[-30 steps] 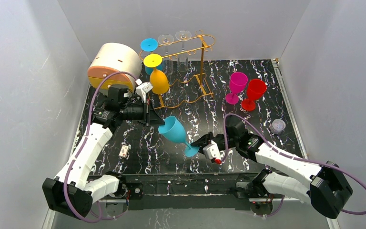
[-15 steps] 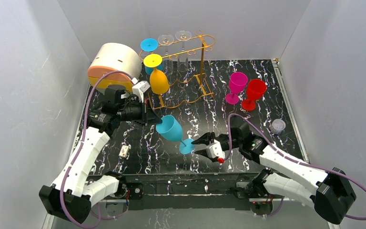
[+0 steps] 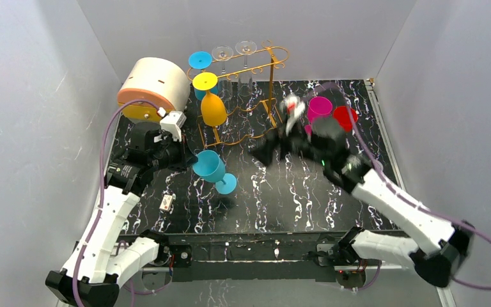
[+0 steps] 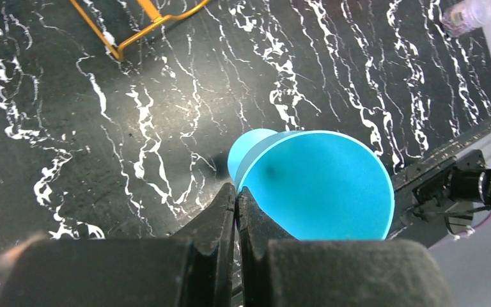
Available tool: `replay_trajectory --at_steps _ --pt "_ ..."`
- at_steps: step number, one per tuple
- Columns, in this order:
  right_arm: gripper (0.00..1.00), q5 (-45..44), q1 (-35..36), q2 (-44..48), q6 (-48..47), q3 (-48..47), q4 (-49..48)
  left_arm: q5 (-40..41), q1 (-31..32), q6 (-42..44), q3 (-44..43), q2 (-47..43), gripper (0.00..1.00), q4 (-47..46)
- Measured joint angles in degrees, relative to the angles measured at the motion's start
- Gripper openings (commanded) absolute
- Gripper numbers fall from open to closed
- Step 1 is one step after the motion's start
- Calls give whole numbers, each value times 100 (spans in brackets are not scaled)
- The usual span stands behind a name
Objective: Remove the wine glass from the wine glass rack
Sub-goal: Place the wine glass at the center of the board.
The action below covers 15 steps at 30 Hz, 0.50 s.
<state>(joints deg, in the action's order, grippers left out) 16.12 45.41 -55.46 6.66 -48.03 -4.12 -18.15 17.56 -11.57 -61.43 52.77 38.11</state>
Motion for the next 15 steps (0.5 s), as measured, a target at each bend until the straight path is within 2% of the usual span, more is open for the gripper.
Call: replay_trajectory --at_steps 2,5,9,11,15 --pt "99 -599 0 -848 903 -1749 1084 175 31 -4 0 -44 0 52" --pt "94 -872 -9 -1499 1650 -3045 1803 444 146 -48 0 -48 0 118" --pt "78 -1178 122 -1766 2127 -3309 2667 820 586 -170 0 -15 0 142" --pt "74 -1438 245 -2216 2216 -3718 3335 1008 887 -238 -2 37 0 142" --pt "59 -1845 551 -3010 2267 -4369 4019 1381 1346 -372 -2 175 0 142"
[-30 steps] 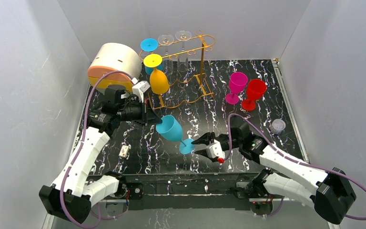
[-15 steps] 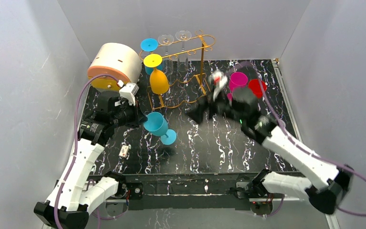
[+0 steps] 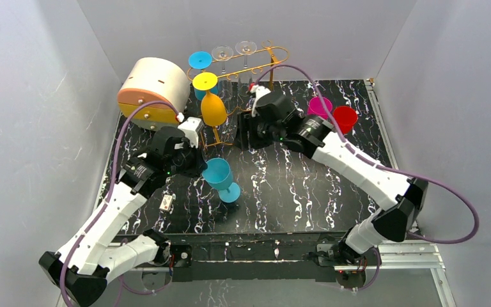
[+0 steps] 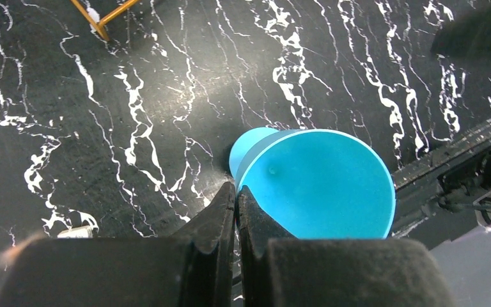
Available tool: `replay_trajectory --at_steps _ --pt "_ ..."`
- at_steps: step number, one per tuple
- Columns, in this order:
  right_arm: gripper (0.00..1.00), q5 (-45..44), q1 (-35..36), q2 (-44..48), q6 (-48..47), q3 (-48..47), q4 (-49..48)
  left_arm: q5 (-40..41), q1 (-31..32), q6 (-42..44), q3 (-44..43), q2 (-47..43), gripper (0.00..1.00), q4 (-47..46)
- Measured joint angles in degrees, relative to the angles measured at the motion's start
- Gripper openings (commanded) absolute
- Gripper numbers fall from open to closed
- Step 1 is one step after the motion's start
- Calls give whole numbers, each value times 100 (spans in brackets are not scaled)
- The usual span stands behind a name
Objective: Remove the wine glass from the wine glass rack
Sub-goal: Place the wine glass at the center of the board.
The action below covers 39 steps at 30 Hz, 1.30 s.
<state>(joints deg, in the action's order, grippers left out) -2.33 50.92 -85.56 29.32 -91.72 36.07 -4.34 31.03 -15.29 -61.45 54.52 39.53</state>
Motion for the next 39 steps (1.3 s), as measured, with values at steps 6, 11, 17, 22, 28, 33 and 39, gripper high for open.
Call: replay_trajectory --at_steps 6,11,17,22,28,33,39 --pt "55 -297 490 -334 2 -267 608 479 164 -177 -15 109 0 0" --pt "48 -400 715 -457 -9 -584 754 573 245 -221 -42 225 0 -4" --pt "41 -531 903 -894 -66 -957 800 638 308 -282 -42 267 0 -11" --pt "27 -743 1043 -1427 -138 -1091 1104 647 323 -374 -42 267 0 -48" --pt "6 -999 1156 -1661 -243 -1211 1266 656 323 -378 -42 267 0 -50" --pt "1 -1228 1272 -1696 -380 -1349 1502 649 328 -378 -85 267 0 -85" --pt "1 -1541 1307 -1703 -431 -1386 1528 522 330 -400 -96 262 28 -181"
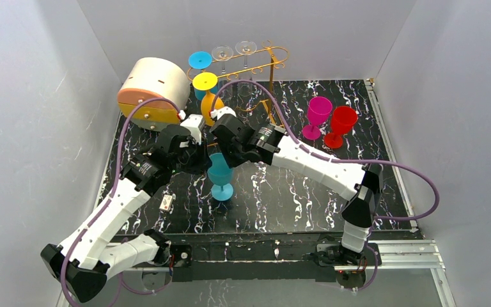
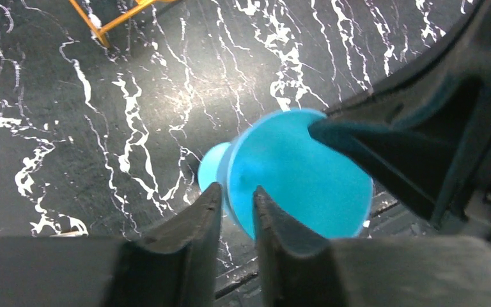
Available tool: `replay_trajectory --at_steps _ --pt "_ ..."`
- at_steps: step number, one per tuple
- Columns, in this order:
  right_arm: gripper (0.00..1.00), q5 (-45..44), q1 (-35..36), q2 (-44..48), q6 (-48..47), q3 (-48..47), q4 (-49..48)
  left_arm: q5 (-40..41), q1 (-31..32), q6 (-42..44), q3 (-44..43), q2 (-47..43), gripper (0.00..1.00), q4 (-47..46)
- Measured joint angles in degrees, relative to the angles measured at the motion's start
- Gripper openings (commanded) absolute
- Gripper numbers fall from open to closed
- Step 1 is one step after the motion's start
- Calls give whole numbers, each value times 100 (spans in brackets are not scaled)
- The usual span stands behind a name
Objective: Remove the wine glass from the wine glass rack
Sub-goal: Place the wine glass at the center of the board.
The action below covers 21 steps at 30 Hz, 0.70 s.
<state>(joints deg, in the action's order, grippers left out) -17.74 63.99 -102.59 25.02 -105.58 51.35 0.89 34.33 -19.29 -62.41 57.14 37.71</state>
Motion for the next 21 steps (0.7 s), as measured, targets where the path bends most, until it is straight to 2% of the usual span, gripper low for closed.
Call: replay_trajectory --at_steps 1,2,5,7,13,17,21 --pt "1 -87 -2 0 -4 2 -13 -48 -2 -20 0 -2 34 4" --pt "1 -184 -11 0 -15 7 -22 -94 -2 -31 0 -9 46 4" --pt "1 -435 -22 31 -42 96 -111 -199 2 -101 2 -72 73 -31" --pt "1 -588 -26 96 -61 264 -197 -175 2 -164 22 -181 83 -103" --pt "1 -970 -85 330 -98 763 -295 249 2 -369 155 -719 98 -254" --pt "1 -1012 -372 664 -101 1244 -411 627 2 -415 260 -1047 98 -308" --pt "1 -964 -1032 1123 -109 1703 -599 955 2 -378 398 -1263 98 -269"
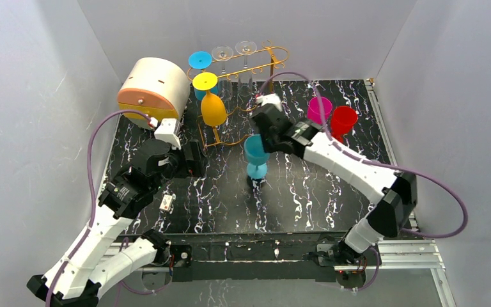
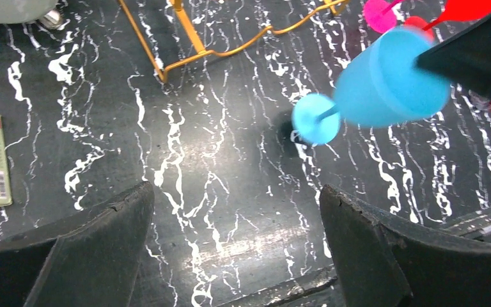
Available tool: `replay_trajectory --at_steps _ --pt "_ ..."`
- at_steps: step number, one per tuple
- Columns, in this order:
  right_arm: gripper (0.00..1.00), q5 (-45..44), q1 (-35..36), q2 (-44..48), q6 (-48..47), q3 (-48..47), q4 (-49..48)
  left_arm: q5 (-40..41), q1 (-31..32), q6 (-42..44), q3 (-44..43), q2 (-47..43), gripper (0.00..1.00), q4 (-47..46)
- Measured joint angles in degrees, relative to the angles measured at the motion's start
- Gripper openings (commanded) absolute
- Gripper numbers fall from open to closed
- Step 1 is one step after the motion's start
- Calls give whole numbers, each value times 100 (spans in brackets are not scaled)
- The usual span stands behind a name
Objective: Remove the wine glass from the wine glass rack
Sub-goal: Place the wine glass at the center of the board.
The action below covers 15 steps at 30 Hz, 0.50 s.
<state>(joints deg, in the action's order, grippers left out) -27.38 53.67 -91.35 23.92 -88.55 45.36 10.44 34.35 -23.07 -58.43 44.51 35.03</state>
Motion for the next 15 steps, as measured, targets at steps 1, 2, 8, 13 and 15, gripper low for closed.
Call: replay_trajectory --at_steps 1,2,8,13,15 --pt "1 11 -225 122 -2 103 -48 66 0 15 22 -11 98 24" --pt "1 15 -476 275 -2 219 -127 125 0 39 46 -20 98 44" --pt "1 48 -1810 946 -9 833 -623 225 0 153 160 4 98 153" --pt "1 127 -2667 1054 -11 973 -927 225 0 168 249 -39 98 149" --pt "1 216 -2881 1047 -11 1003 -1023 225 0 168 295 -90 98 184"
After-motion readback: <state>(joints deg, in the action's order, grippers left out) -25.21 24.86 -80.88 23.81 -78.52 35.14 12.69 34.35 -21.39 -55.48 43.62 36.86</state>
